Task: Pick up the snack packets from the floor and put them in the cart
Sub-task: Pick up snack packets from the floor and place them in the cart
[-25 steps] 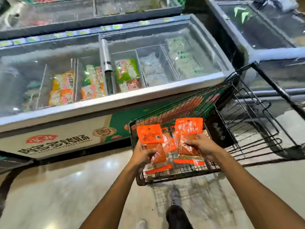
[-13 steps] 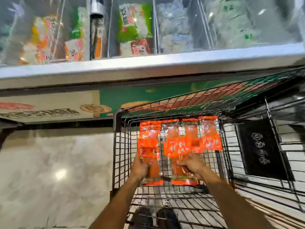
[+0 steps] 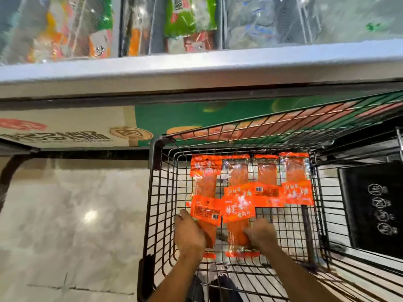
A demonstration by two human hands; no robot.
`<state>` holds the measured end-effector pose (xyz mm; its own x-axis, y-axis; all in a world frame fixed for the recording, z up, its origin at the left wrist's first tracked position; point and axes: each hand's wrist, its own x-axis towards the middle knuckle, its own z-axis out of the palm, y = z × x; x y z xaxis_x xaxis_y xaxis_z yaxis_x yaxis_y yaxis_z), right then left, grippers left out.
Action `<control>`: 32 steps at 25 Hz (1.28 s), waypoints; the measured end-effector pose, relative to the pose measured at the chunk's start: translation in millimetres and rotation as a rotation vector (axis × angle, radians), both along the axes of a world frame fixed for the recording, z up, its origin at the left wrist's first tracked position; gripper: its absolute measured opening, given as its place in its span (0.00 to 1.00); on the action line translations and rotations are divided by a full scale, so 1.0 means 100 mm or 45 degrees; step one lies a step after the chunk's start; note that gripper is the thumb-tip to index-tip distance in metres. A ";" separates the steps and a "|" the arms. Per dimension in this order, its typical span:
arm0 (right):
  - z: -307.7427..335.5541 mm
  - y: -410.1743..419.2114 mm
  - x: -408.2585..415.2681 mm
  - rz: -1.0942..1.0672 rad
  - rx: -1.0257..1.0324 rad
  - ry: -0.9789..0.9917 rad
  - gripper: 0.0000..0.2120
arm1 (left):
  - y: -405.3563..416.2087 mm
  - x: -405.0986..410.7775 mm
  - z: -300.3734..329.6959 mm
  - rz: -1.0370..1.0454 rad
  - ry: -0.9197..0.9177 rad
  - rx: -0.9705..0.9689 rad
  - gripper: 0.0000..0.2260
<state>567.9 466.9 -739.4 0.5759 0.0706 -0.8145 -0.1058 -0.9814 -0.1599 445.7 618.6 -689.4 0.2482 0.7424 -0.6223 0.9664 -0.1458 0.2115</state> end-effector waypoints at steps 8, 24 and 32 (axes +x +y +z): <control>2.11 0.57 0.35 0.174 0.434 -0.472 0.27 | 0.52 0.03 2.29 -0.174 -0.362 0.492 0.27; 6.11 1.48 -1.93 0.803 1.236 -0.936 0.29 | 0.32 -3.32 6.32 0.181 -0.362 1.231 0.40; 6.63 1.86 -3.80 1.364 1.554 -0.672 0.30 | -0.38 -4.98 6.70 0.738 -0.110 1.353 0.37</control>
<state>187.6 652.9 -76.3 0.0286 0.9676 0.2507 0.7768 0.1363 -0.6148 -52.7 580.7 -19.2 -0.2793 0.8875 0.3666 0.9346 0.1636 0.3159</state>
